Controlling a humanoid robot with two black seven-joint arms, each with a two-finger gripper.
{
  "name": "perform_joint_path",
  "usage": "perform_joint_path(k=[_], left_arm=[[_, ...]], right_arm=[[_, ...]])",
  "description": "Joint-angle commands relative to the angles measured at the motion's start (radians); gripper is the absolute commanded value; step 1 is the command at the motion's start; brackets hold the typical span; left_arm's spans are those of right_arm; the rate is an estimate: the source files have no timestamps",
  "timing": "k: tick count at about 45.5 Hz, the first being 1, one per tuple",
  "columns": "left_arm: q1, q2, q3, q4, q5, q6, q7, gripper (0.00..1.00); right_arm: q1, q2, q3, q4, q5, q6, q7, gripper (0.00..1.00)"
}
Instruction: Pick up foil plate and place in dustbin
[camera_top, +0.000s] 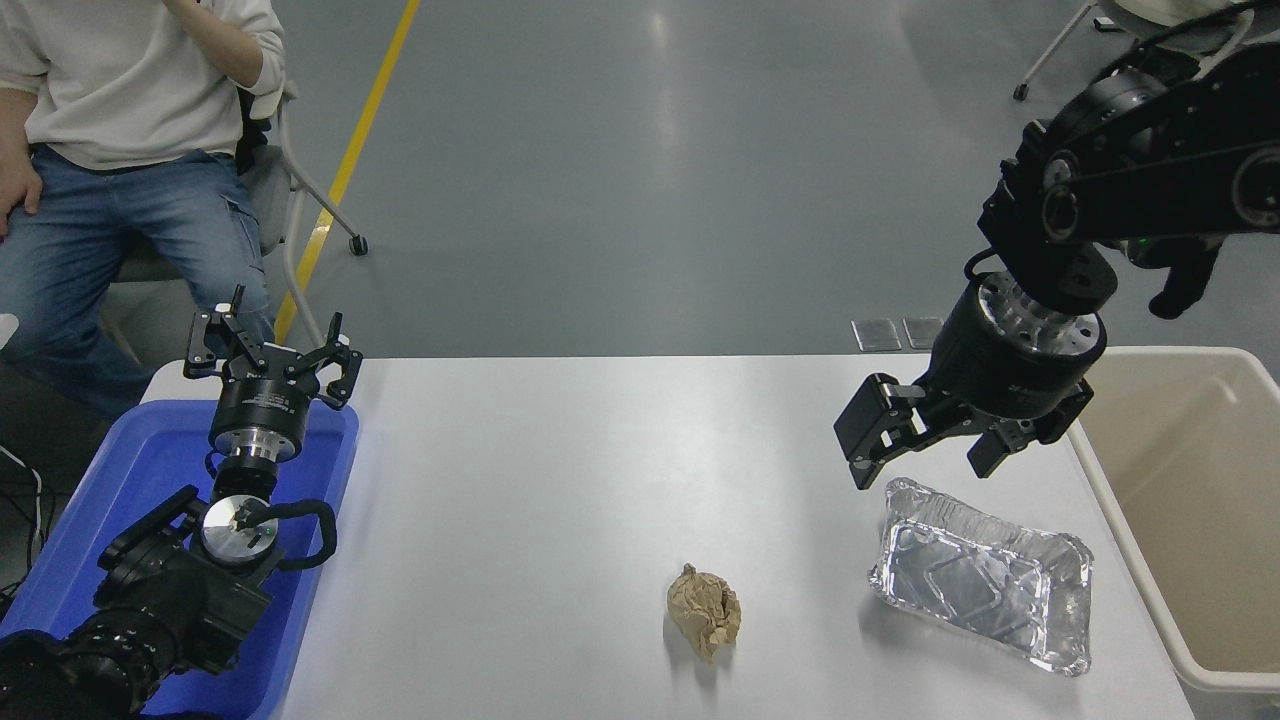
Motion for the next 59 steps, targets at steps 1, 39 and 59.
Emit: perform_joint_path(k=[1,39,59], left_arm=[[0.000,0.000,0.000,0.000,0.000,0.000,0.000,0.99],[0.000,0.000,0.000,0.001,0.000,-0.001,0.000,0.99],[0.000,0.000,0.000,0.000,0.000,0.000,0.000,0.99]], right_arm=[[-0.061,-0.227,-0.029,-0.033,-0.159,0.000,0.000,1.00],[-0.711,-0.741,0.478,-0.318,-0.578,0.000,0.000,1.00],[-0.990,-0.686,0.623,-0.399,-0.702,-0.242,0.000,1.00]])
